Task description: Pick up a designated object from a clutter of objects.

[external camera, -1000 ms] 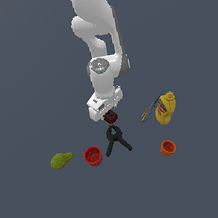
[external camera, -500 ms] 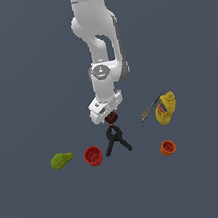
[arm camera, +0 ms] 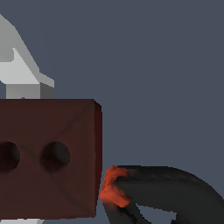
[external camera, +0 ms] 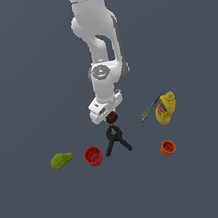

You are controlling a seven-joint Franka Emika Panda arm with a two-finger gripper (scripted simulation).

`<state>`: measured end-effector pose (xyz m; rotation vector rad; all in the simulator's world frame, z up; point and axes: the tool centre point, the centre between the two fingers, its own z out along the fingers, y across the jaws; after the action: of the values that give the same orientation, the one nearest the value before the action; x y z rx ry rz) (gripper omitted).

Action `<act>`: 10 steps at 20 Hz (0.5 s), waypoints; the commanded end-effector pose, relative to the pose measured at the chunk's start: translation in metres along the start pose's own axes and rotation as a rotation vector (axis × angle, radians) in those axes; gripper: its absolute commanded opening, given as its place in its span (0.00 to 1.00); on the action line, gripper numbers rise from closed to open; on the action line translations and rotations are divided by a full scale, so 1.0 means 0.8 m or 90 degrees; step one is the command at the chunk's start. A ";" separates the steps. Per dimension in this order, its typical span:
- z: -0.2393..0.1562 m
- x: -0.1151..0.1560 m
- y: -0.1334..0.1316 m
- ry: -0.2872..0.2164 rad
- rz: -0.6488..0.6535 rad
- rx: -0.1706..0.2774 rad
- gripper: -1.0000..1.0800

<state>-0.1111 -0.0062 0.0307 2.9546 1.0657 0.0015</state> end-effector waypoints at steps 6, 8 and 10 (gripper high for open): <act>-0.006 -0.001 0.001 0.000 0.000 0.000 0.00; -0.012 -0.002 0.002 0.000 0.000 0.000 0.00; -0.021 -0.003 0.004 0.000 0.000 0.000 0.00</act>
<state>-0.1116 -0.0088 0.0419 2.9551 1.0671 -0.0018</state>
